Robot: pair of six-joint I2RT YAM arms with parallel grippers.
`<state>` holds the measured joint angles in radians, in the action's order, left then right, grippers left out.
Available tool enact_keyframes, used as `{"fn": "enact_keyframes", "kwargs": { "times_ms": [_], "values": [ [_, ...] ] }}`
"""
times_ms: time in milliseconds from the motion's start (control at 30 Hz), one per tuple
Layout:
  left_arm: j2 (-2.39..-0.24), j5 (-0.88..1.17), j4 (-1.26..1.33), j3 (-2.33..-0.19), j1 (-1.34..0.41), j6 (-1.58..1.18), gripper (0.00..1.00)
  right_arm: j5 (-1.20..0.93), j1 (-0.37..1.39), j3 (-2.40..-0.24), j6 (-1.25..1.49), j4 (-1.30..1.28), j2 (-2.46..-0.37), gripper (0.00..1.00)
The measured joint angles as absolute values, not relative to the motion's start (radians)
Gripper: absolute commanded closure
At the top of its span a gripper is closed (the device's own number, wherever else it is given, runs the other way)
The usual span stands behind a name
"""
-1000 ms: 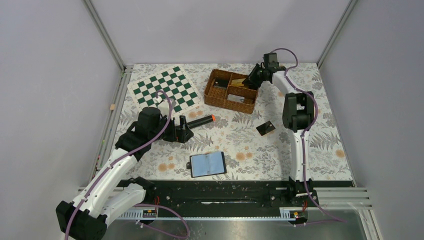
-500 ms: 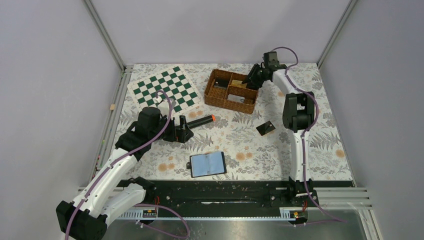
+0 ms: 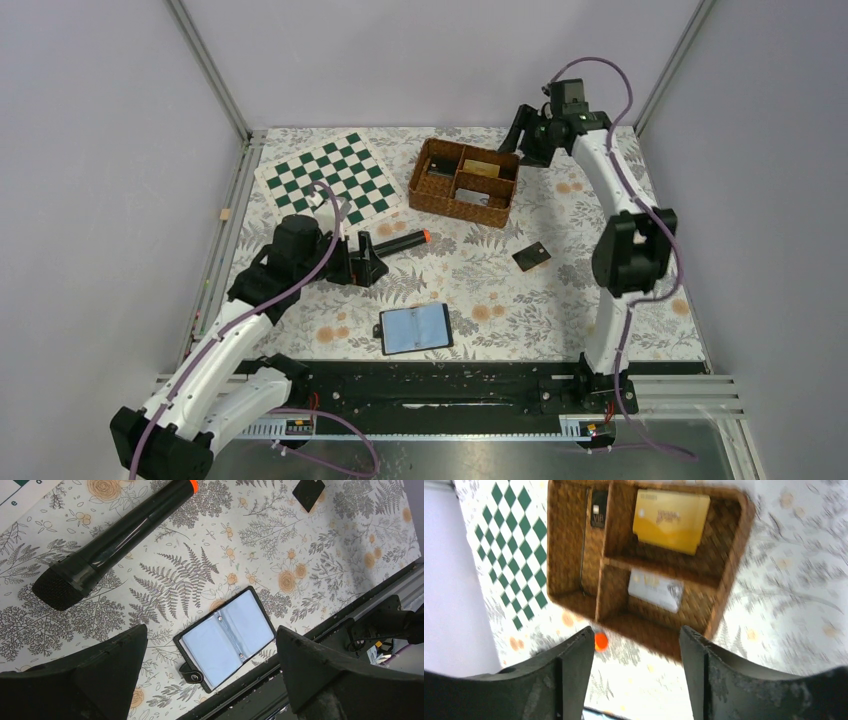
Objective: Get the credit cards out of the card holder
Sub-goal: Place the credit card in the storage box, then reset both arms
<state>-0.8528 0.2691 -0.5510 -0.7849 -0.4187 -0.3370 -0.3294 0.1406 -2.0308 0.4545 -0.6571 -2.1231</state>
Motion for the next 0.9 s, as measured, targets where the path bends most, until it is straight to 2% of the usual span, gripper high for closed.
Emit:
{"fn": "enact_keyframes", "kwargs": {
  "times_ms": [33, 67, 100, 267, 533, 733, 900],
  "values": [
    [-0.849, 0.269, -0.551, -0.785, -0.419, -0.339, 0.01, -0.315, 0.144, -1.967, 0.439, -0.657, -2.052, 0.20],
    [-0.844, 0.269, -0.550, -0.785, -0.419, -0.340, 0.01, -0.299, 0.150, -1.895, 0.426, -0.649, -1.974, 0.04],
    [-0.839, 0.269, -0.550, -0.785, -0.419, -0.340, 0.01, -0.289, 0.155, -1.811, 0.414, -0.624, -1.895, 0.01],
    [-0.831, 0.268, -0.547, -0.785, -0.419, -0.340, 0.01, -0.242, 0.180, -1.411, 0.370, -0.583, -1.470, 0.01],
    [-0.778, 0.265, -0.547, -0.785, -0.419, -0.340, 0.01, -0.220, 0.195, -0.963, 0.359, -0.573, -0.898, 0.01],
    [-0.695, 0.257, -0.547, -0.785, -0.419, -0.344, 0.01, -0.228, 0.196, -0.812, 0.373, -0.638, -0.562, 0.01],
    [-0.665, 0.257, -0.547, -0.785, -0.419, -0.352, 0.01, -0.242, 0.196, -0.795, 0.402, -0.673, -0.455, 0.00]
  ]
}}
